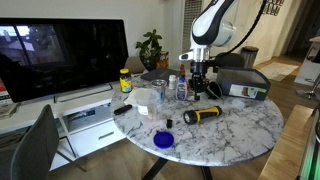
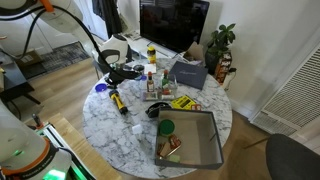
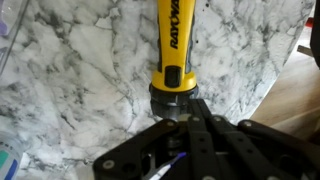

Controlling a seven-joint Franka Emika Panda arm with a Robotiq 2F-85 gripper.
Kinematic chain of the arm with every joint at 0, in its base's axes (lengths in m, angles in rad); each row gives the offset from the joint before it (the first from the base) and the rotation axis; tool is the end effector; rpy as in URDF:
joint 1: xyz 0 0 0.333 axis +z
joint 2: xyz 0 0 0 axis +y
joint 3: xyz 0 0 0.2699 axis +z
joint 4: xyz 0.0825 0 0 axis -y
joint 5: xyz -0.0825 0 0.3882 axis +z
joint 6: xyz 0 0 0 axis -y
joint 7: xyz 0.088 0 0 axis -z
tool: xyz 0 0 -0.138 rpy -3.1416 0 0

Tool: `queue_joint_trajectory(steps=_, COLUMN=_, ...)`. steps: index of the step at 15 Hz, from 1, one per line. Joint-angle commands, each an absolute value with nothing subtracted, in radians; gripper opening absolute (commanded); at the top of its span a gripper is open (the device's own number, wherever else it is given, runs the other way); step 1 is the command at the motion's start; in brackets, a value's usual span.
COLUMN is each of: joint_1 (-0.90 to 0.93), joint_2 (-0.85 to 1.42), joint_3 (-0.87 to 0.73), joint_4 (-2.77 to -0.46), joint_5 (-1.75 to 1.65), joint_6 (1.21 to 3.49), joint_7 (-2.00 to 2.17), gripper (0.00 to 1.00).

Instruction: Turn on the torch light

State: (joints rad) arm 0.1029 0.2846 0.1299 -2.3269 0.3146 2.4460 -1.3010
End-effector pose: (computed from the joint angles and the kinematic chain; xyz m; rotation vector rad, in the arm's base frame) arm 0.4721 0.1237 0.1271 -2.3083 -1.7051 0.0460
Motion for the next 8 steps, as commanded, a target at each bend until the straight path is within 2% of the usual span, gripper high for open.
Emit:
queue_joint_trajectory(steps=1, joint_1=0.08, joint_2=0.299, joint_3=0.152, joint_4=-2.319, joint_5=0.264, joint_6=2.447, joint_7=-1.256, gripper=0.0)
queue_joint_trajectory(steps=8, joint_1=0.077, joint_2=0.343, joint_3=0.156, joint_4=-2.3, joint_5=0.15, joint_6=2.429, joint_7=-1.188, gripper=0.0)
